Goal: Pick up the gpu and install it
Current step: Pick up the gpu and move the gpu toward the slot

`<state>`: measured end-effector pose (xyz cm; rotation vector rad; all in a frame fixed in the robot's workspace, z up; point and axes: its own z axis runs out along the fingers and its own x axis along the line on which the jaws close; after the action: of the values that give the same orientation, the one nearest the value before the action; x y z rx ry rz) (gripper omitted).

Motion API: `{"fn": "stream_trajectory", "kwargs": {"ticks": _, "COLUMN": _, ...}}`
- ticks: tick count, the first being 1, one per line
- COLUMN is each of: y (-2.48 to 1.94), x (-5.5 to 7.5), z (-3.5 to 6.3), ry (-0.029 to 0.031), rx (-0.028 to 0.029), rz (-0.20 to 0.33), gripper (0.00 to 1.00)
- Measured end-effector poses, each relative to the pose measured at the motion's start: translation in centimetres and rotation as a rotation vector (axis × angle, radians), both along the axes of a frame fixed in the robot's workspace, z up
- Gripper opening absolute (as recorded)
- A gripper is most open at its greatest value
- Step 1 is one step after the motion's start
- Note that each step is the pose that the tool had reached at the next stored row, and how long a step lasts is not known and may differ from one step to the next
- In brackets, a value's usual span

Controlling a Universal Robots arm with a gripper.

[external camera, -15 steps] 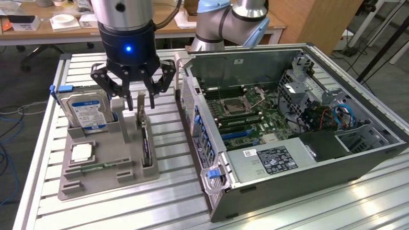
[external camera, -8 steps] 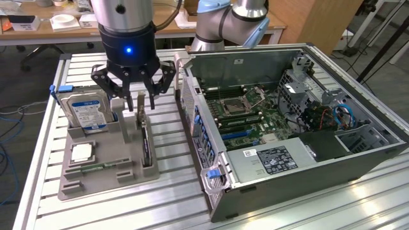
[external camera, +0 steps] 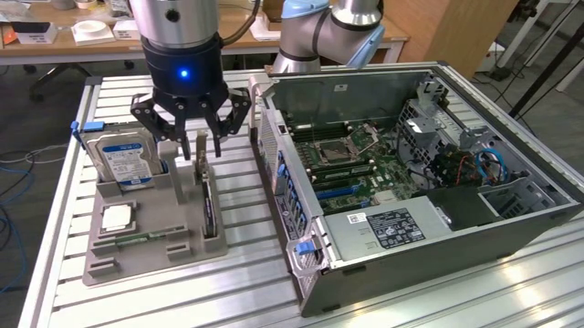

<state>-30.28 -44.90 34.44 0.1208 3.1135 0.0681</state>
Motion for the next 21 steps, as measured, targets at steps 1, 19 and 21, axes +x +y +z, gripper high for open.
{"fn": "stream_trajectory", "kwargs": {"ticks": 1, "y": 0.0, "x": 0.0, "z": -0.03, "ry": -0.0001, "rx": 0.0, "rz": 0.0, "gripper": 0.47}}
{"fn": "stream_trajectory", "kwargs": {"ticks": 19, "y": -0.01, "x": -0.02, "z": -0.5, "ry": 0.0, "rx": -0.0007, "rz": 0.0, "gripper": 0.47}}
{"fn": "stream_trajectory", "kwargs": {"ticks": 21, "y": -0.01, "x": -0.02, "z": -0.56, "ry": -0.0001, "rx": -0.0007, "rz": 0.0, "gripper": 0.47}}
